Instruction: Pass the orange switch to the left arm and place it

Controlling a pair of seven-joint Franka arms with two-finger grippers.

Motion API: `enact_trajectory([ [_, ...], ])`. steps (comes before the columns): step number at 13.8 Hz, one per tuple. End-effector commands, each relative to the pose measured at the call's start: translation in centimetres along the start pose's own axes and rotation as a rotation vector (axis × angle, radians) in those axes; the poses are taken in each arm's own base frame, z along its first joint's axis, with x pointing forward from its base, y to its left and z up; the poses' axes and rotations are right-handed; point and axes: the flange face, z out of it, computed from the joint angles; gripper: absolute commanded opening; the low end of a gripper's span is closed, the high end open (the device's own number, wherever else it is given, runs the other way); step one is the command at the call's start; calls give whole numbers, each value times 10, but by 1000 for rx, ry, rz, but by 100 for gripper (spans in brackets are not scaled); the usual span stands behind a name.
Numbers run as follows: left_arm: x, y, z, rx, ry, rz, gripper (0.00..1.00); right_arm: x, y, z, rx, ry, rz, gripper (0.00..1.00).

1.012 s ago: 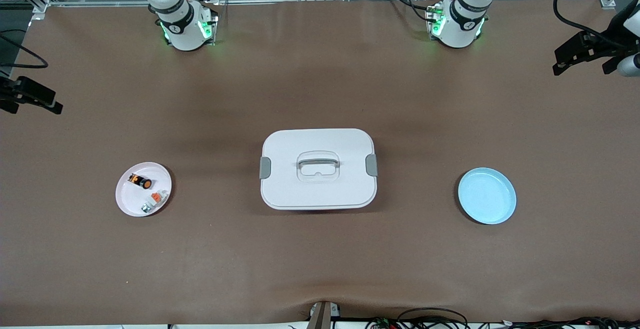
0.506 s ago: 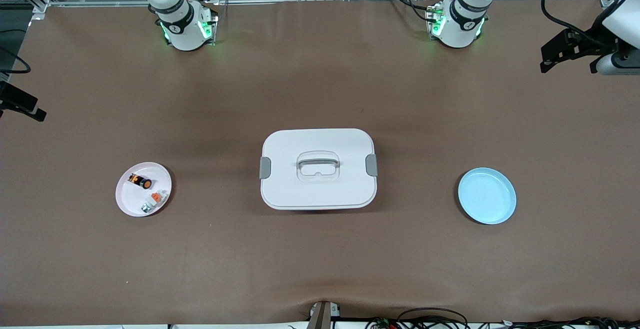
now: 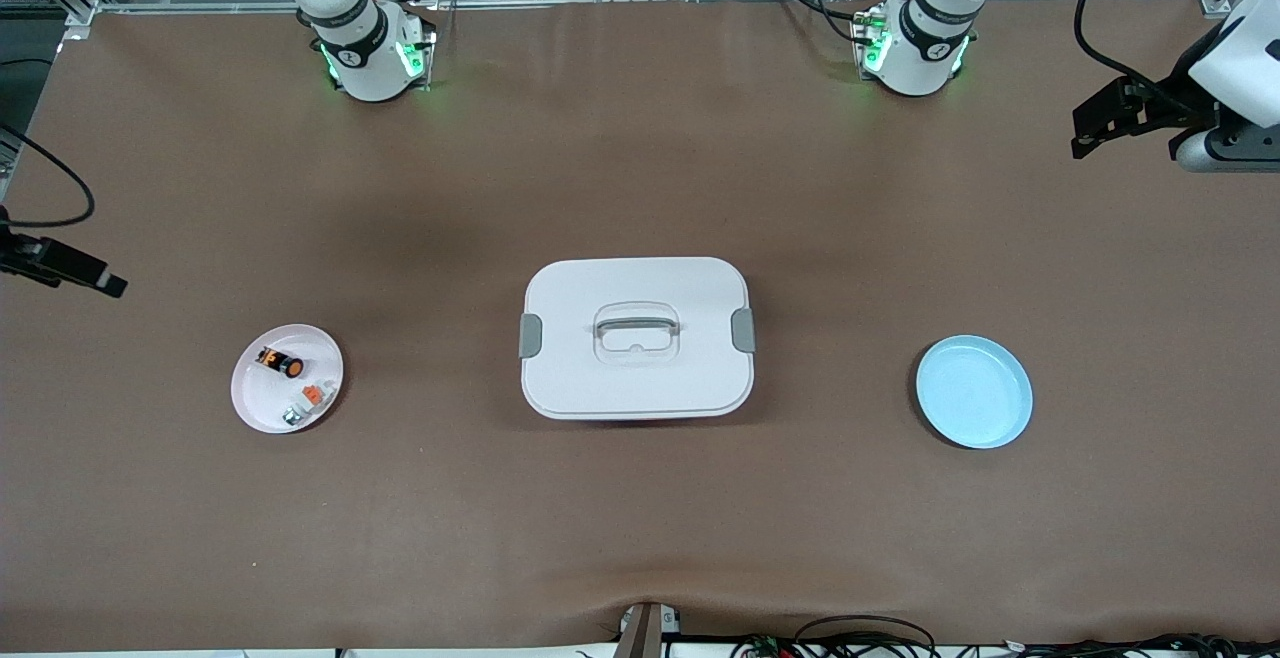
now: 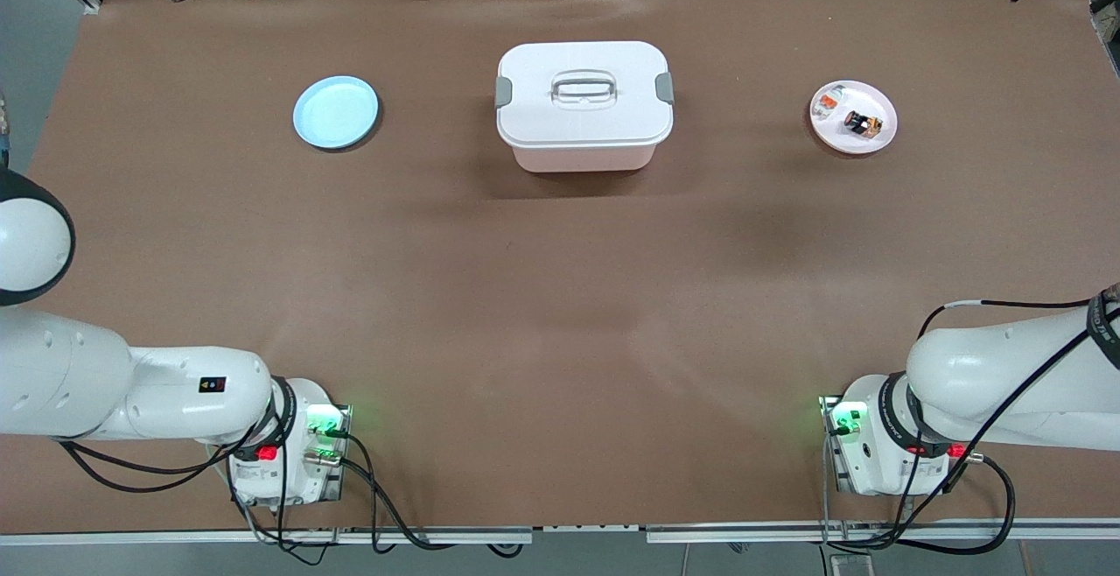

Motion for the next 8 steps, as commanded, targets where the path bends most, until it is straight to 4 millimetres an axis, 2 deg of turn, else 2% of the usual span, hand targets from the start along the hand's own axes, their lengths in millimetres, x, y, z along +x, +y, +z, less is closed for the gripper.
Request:
enact_trajectory([
  [1,6,-1,-4,10,23,1,100,-2,19,37,18,-2,82,100],
  [2,6,-3,-5,9,24,0,100,-1,23,50,31,-21,112,100],
  [4,4,-7,-7,9,27,-10,100,6,46,75,76,-43,180,100],
  [5,2,-9,-6,10,19,-13,100,8,52,88,92,-52,200,100],
  [8,1,-17,-5,9,13,-30,100,4,57,123,82,-20,217,100],
])
